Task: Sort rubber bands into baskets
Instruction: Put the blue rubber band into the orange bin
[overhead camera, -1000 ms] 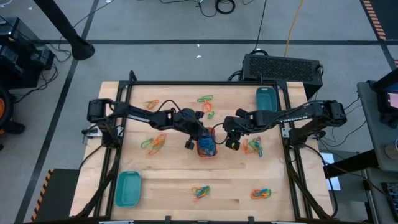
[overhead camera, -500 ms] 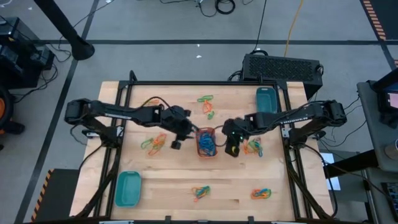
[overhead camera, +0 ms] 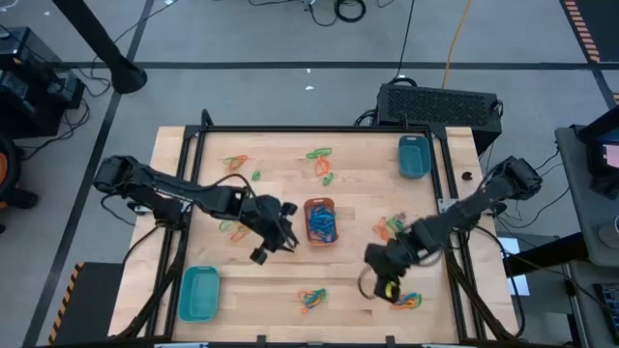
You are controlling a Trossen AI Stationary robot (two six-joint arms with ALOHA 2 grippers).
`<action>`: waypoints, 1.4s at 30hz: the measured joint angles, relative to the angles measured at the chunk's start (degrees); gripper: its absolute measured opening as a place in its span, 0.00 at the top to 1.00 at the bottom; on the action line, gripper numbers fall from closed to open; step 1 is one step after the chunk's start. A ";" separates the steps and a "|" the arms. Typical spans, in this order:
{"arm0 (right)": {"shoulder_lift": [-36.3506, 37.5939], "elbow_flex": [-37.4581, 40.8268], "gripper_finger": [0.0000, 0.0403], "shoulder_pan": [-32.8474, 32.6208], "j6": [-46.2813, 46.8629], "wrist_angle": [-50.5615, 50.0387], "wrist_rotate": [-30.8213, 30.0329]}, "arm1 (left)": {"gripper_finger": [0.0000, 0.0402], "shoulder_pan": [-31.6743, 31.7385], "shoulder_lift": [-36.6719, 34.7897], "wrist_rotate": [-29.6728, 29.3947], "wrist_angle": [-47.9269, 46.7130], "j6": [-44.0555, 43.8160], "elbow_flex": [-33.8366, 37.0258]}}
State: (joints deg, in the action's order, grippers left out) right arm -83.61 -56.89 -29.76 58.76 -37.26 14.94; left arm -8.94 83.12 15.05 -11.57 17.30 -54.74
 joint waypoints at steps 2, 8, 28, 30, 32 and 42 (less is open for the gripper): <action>0.00 0.11 0.72 -3.37 -0.46 -0.97 -2.30 | 0.68 -0.92 1.09 0.00 2.36 0.10 0.00; -0.13 0.53 0.72 -9.33 -3.49 -8.45 -4.12 | 0.68 -1.70 4.44 -0.04 2.47 1.01 -0.07; -8.38 0.58 0.72 -19.50 -16.39 -10.72 -5.00 | 0.68 -1.70 9.32 -0.07 4.03 -0.41 -0.04; -9.54 0.58 0.72 -19.50 -16.42 -10.77 -4.98 | 0.68 -1.70 9.32 -0.07 4.16 -0.44 -0.04; -10.92 0.58 0.72 -19.49 -16.97 -10.79 -4.98 | 0.68 -1.70 9.32 -0.07 4.22 -0.44 -0.04; -16.30 0.58 0.74 -19.48 -18.99 -11.05 -3.60 | 0.68 -1.70 9.32 -0.07 4.25 -0.44 -0.04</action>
State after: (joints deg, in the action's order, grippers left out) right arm -99.91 -56.31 -49.23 39.77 -48.31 11.34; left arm -10.63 92.44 14.98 -7.32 16.86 -54.78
